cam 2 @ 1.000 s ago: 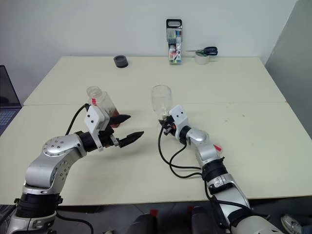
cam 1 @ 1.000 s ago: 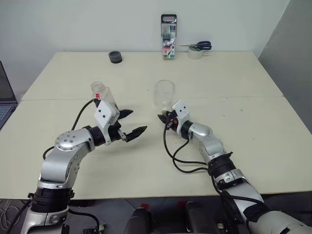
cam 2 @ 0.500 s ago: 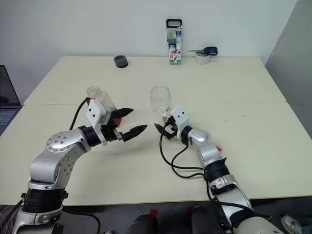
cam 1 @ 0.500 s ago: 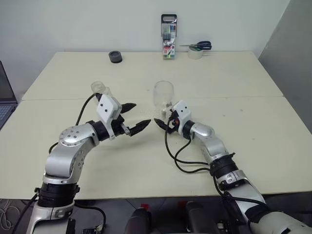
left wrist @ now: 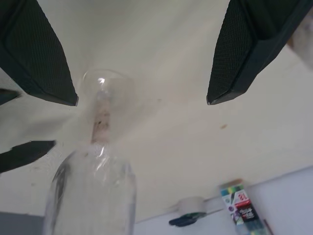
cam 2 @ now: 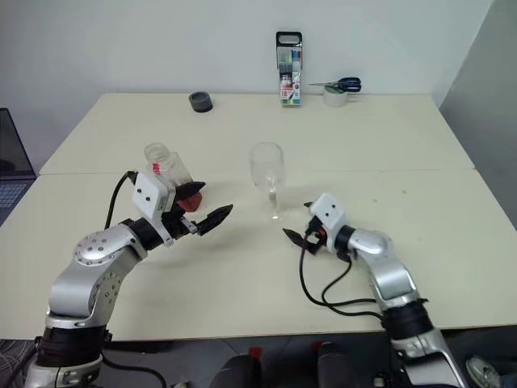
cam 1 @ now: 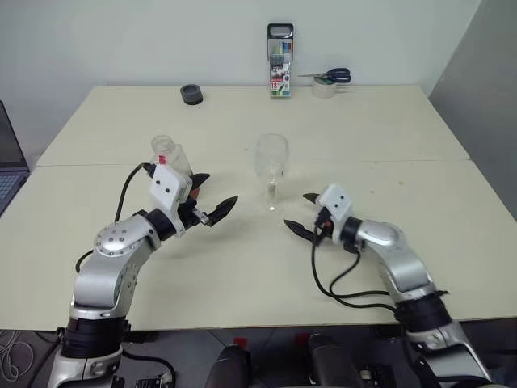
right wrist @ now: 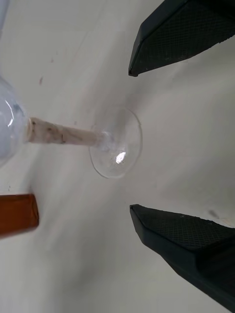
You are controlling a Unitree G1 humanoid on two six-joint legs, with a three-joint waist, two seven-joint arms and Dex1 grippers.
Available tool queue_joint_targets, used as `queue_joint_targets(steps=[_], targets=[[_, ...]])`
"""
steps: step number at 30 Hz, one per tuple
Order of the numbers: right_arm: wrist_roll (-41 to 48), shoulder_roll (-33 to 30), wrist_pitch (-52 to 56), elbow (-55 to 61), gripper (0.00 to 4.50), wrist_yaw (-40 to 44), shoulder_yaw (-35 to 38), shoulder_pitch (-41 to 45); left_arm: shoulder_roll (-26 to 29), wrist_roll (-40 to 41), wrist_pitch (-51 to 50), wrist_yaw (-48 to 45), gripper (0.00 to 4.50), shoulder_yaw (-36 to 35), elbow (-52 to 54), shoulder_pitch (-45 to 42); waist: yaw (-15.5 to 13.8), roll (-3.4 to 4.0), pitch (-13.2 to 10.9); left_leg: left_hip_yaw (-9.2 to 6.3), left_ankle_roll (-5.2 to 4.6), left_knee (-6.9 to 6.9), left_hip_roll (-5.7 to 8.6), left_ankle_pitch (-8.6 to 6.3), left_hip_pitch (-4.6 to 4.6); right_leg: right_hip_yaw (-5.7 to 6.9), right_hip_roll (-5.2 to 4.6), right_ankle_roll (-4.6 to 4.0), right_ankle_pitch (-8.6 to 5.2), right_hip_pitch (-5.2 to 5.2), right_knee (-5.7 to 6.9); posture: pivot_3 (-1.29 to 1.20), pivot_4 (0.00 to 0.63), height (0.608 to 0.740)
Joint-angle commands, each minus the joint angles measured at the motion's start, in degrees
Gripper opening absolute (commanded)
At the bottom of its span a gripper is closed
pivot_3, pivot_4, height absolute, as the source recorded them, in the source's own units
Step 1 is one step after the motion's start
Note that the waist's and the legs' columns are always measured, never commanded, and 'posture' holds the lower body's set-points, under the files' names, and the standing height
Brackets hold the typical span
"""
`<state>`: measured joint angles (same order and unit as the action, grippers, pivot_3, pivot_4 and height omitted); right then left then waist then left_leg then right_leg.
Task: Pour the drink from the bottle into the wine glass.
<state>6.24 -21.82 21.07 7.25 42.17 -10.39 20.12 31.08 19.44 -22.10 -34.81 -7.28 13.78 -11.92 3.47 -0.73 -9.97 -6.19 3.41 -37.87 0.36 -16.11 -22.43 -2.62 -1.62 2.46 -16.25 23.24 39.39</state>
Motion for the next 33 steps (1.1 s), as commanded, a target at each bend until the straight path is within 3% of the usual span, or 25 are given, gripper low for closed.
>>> queue_joint_targets(steps=[1, 11, 33], targets=[[4.31, -4.02, 3.22, 11.72, 4.47, 3.79, 1.42, -2.99, -2.18, -2.43, 4.78, 4.07, 4.5, -2.53, -0.48, 4.06, -0.14, -0.01, 0.0, -0.01, 0.0, 0.0, -0.01, 0.0, -0.01, 0.01, 0.0, 0.0, 0.0, -0.01, -0.06, 0.0, 0.15, 0.74], [13.87, -6.75, 10.44, 27.01, 4.47, 2.57, 4.64, -8.51, -6.92, -5.9, 11.64, 12.51, 4.5, -6.18, -5.32, 7.52, -1.29, -0.05, 0.0, -0.05, 0.0, -0.02, -0.02, 0.0, -0.05, 0.11, 0.0, 0.01, 0.0, -0.12, -0.27, 0.0, 0.15, 0.74], [21.1, -8.58, 15.44, 34.33, 4.47, -0.58, 3.6, -8.33, -4.4, -8.34, 16.27, 10.07, 4.5, -5.07, -25.91, -9.22, -1.74, -0.13, 0.05, -0.08, 0.0, -0.03, -0.01, 0.0, -0.05, 0.19, 0.02, 0.02, 0.0, -0.14, -0.29, 0.0, 0.15, 0.74]])
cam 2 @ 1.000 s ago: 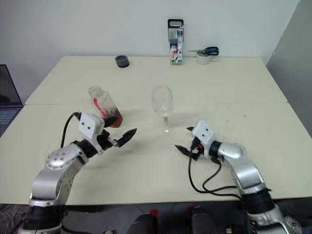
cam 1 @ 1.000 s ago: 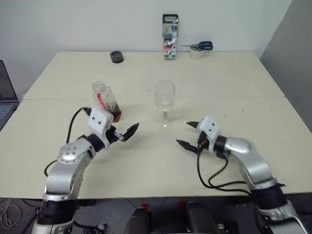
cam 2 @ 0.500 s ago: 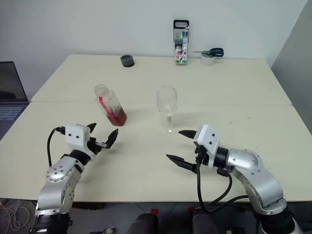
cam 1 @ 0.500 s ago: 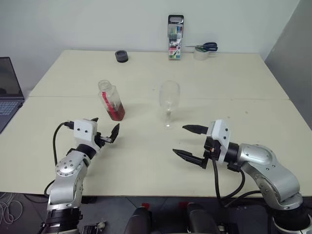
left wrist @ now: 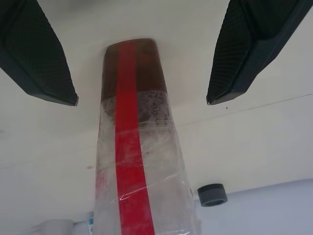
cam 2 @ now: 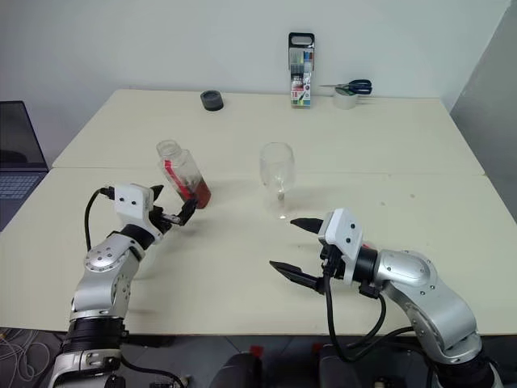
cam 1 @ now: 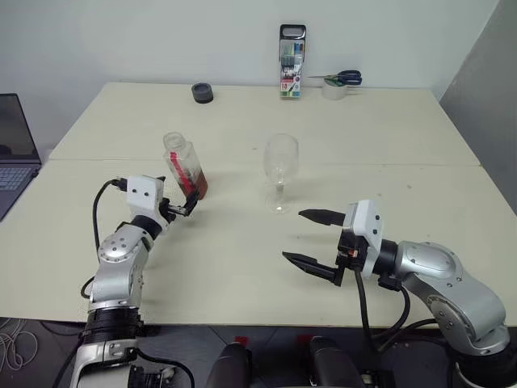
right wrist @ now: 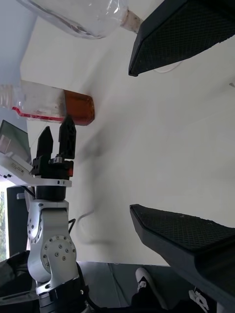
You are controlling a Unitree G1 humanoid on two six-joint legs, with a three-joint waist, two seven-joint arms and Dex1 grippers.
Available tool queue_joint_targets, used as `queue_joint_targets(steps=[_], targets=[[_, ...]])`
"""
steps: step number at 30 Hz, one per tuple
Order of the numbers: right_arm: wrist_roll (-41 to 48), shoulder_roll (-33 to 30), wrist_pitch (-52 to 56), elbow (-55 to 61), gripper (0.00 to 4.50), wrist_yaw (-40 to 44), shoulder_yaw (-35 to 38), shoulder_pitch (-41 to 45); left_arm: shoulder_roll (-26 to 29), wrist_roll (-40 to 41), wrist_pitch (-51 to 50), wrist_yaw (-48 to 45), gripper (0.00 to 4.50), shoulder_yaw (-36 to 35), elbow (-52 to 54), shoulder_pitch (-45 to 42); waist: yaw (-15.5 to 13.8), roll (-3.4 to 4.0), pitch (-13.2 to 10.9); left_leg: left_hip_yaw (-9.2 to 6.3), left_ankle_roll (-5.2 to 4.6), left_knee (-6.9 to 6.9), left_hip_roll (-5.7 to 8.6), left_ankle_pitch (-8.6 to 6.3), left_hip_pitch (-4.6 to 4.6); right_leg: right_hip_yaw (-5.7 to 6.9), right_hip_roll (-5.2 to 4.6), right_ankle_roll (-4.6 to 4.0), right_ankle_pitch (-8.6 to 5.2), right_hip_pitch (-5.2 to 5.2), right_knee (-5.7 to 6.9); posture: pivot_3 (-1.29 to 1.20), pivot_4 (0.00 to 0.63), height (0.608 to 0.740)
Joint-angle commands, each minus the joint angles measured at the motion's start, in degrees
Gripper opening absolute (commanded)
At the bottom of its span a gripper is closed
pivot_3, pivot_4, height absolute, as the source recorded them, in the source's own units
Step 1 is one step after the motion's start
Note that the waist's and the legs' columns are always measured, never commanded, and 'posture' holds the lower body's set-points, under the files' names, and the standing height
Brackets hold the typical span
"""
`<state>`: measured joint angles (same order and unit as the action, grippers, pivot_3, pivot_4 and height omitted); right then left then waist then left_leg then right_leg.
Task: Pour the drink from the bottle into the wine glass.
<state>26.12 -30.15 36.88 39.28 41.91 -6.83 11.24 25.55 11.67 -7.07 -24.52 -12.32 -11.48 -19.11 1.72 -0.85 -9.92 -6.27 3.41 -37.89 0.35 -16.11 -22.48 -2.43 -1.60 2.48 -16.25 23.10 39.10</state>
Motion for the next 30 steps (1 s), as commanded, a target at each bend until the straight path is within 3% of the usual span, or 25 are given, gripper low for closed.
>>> queue_joint_targets(steps=[1, 30], targets=[[1.22, -0.31, -0.4, 2.26, 4.47, -0.37, -0.04, 0.6, 1.19, -0.76, 1.45, -0.17, 4.5, 0.0, -1.41, -2.64, 0.01, 0.0, 0.0, -0.01, 0.0, -0.01, 0.0, 0.0, -0.01, 0.01, 0.0, 0.0, 0.0, 0.0, 0.0, 0.0, 0.15, 0.74], [3.49, -0.27, -0.22, 1.48, 4.47, -1.65, -0.65, 2.38, 2.12, -4.05, 5.95, 0.51, 4.5, 0.59, -11.88, -11.39, 0.04, -0.01, 0.01, -0.03, 0.01, -0.03, 0.0, 0.0, -0.03, 0.03, 0.0, 0.0, 0.0, 0.01, 0.01, 0.0, 0.15, 0.74]])
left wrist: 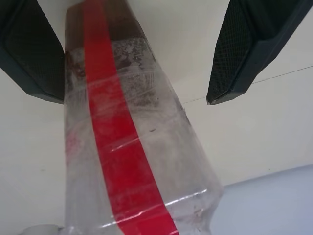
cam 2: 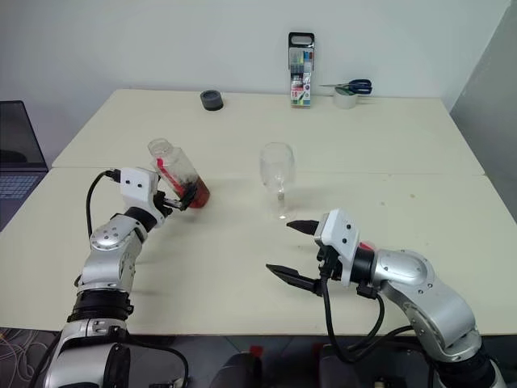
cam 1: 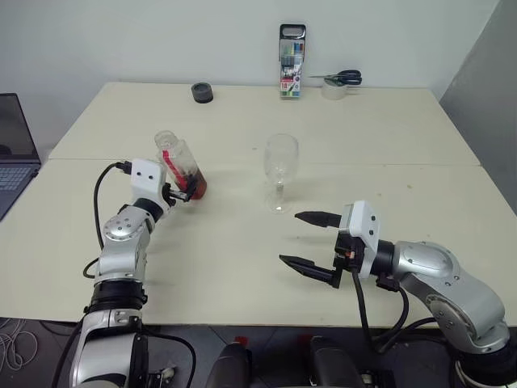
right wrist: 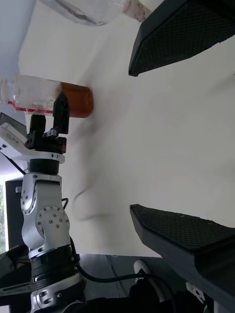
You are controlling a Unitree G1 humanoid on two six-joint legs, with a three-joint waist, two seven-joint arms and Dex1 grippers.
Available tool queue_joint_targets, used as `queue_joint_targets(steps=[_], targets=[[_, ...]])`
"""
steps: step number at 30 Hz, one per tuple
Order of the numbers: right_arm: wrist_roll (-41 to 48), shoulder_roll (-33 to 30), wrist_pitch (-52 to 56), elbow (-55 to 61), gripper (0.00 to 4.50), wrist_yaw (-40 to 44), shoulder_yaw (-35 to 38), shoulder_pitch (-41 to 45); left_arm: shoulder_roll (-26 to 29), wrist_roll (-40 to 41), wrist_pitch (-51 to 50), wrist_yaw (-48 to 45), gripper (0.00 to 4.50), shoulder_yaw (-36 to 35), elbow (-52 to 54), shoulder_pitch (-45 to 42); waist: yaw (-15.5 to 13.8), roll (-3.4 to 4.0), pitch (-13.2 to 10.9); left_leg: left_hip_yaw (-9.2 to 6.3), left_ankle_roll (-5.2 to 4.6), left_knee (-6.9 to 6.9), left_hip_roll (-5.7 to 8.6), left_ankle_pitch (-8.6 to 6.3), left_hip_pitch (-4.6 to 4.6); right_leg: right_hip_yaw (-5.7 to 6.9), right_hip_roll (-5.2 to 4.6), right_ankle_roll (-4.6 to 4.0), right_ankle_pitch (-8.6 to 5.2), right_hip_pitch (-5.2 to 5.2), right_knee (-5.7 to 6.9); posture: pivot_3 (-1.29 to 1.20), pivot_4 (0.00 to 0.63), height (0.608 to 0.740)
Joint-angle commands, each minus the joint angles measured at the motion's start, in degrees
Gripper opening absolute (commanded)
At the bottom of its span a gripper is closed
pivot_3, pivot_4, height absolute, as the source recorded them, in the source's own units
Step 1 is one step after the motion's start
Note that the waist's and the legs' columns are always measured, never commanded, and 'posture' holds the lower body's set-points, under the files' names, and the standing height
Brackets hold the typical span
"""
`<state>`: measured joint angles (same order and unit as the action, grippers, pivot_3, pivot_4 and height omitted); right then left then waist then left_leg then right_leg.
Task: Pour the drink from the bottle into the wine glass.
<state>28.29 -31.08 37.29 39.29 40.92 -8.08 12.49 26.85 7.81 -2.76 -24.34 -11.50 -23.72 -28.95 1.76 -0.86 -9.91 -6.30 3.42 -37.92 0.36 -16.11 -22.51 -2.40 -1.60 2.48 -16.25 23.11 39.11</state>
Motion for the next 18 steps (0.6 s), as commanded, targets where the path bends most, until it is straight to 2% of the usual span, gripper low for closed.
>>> queue_joint_targets(steps=[1, 9, 18], targets=[[1.53, 1.06, -0.78, 1.39, 4.47, -0.88, 0.83, 1.31, 0.81, -0.21, 1.67, 0.34, 4.5, -0.22, 0.27, -1.69, 0.0, 0.0, 0.0, 0.0, 0.0, 0.0, 0.0, 0.0, 0.0, 0.0, 0.0, 0.0, 0.0, 0.0, 0.0, 0.0, 0.15, 0.74], [4.98, 4.58, -1.09, 1.27, 4.47, -3.1, 3.63, 3.63, 0.85, -0.22, 2.19, 0.26, 4.5, -0.17, -0.45, -2.36, 0.03, 0.0, 0.0, 0.0, 0.0, 0.0, 0.0, 0.0, 0.0, 0.0, 0.0, 0.0, 0.0, 0.01, 0.01, 0.0, 0.15, 0.74], [6.21, 4.43, -0.52, 1.43, 4.47, -4.16, 3.42, 4.26, 0.88, -0.25, 2.35, 0.31, 4.5, -0.17, -1.11, -3.25, 0.05, 0.0, 0.0, 0.0, 0.0, 0.0, 0.0, 0.0, -0.01, 0.0, 0.0, 0.0, 0.0, 0.02, 0.01, 0.0, 0.15, 0.74]])
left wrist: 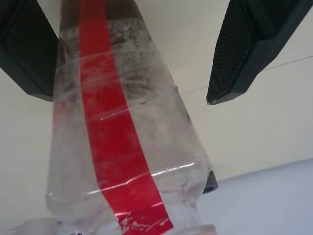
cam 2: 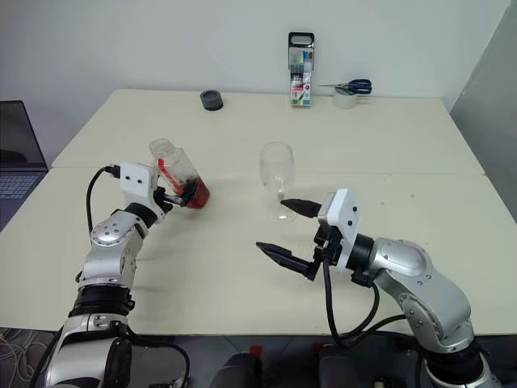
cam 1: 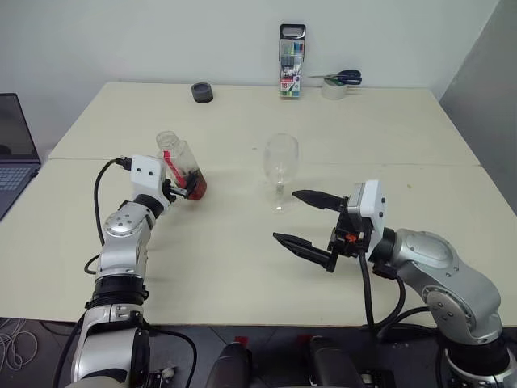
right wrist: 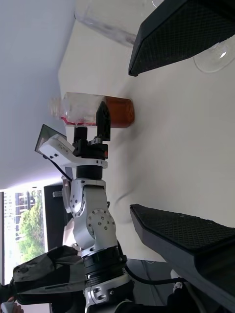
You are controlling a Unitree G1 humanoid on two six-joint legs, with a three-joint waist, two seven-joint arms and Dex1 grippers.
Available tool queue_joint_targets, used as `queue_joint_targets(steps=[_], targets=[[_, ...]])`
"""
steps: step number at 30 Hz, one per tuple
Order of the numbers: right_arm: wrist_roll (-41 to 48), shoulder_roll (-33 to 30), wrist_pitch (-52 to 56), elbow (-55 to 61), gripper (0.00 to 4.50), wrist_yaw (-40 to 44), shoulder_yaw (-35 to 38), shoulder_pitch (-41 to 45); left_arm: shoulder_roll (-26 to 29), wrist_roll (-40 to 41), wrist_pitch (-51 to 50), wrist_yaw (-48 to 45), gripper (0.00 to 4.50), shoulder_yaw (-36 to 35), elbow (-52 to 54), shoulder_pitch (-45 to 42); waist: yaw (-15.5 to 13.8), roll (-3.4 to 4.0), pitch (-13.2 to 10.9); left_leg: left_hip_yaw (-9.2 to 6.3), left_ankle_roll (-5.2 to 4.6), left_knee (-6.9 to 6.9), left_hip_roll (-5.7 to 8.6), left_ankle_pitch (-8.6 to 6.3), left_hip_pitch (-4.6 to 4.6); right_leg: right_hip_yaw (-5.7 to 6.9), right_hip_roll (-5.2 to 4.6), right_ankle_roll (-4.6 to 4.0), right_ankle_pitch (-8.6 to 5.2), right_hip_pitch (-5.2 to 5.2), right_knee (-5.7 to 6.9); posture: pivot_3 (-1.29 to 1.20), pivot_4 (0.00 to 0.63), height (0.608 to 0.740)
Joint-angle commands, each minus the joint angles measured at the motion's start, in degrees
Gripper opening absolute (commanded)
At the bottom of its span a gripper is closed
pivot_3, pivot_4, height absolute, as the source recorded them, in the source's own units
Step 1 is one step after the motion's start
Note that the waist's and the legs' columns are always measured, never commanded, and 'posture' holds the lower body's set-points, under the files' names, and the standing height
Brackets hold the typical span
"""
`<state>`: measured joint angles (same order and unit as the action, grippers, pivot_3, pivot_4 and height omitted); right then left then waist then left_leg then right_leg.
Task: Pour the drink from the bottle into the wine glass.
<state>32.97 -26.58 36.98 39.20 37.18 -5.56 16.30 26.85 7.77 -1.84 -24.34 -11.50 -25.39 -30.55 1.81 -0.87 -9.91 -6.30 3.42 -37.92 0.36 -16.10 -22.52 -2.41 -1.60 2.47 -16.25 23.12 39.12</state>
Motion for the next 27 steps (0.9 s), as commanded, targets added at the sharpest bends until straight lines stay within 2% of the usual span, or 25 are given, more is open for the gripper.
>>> queue_joint_targets(steps=[1, 17, 20, 25, 27], targets=[[1.51, -0.08, -0.19, 1.53, 4.47, -0.49, 0.79, 0.45, 0.86, -0.19, 1.45, 0.31, 4.5, -0.19, 0.5, -1.72, 0.01, 0.0, 0.0, 0.0, 0.0, 0.0, 0.0, 0.0, 0.0, 0.0, 0.0, 0.0, 0.0, 0.0, 0.0, 0.0, 0.15, 0.74], [0.12, -1.07, -0.66, 0.79, 4.47, -0.17, -0.39, 0.29, 0.27, 0.53, 0.55, -0.79, 4.5, 0.24, 0.47, -2.23, 0.01, 0.0, 0.0, 0.01, 0.0, 0.0, 0.0, 0.0, 0.0, 0.0, 0.0, 0.0, 0.0, 0.01, 0.01, 0.0, 0.15, 0.74], [-0.2, -1.15, -0.78, 0.65, 4.5, -0.22, -0.46, 0.34, 0.1, 0.67, 0.43, -1.49, 3.9, 0.48, 0.39, -2.46, 0.01, 0.0, 0.0, 0.01, 0.0, -0.01, 0.0, 0.0, 0.0, 0.0, 0.0, 0.0, 0.0, 0.01, 0.01, 0.0, 0.15, 0.74], [-0.41, -1.28, -0.88, 0.67, 4.5, -0.31, -0.46, 0.23, -0.22, 1.15, -0.04, -2.44, 2.34, 0.61, 0.54, -2.7, 0.01, 0.0, 0.0, 0.01, 0.0, 0.0, 0.0, 0.0, 0.0, -0.01, 0.0, 0.0, 0.0, 0.01, 0.01, 0.0, 0.15, 0.74], [-0.48, -1.3, -0.92, 0.7, 4.5, -0.36, -0.49, 0.14, -0.26, 1.32, -0.18, -2.61, 1.91, 0.72, 0.7, -2.66, 0.02, 0.0, 0.0, 0.01, 0.0, 0.0, 0.0, 0.0, 0.0, -0.01, 0.0, 0.0, 0.0, 0.01, 0.01, 0.0, 0.15, 0.74]])
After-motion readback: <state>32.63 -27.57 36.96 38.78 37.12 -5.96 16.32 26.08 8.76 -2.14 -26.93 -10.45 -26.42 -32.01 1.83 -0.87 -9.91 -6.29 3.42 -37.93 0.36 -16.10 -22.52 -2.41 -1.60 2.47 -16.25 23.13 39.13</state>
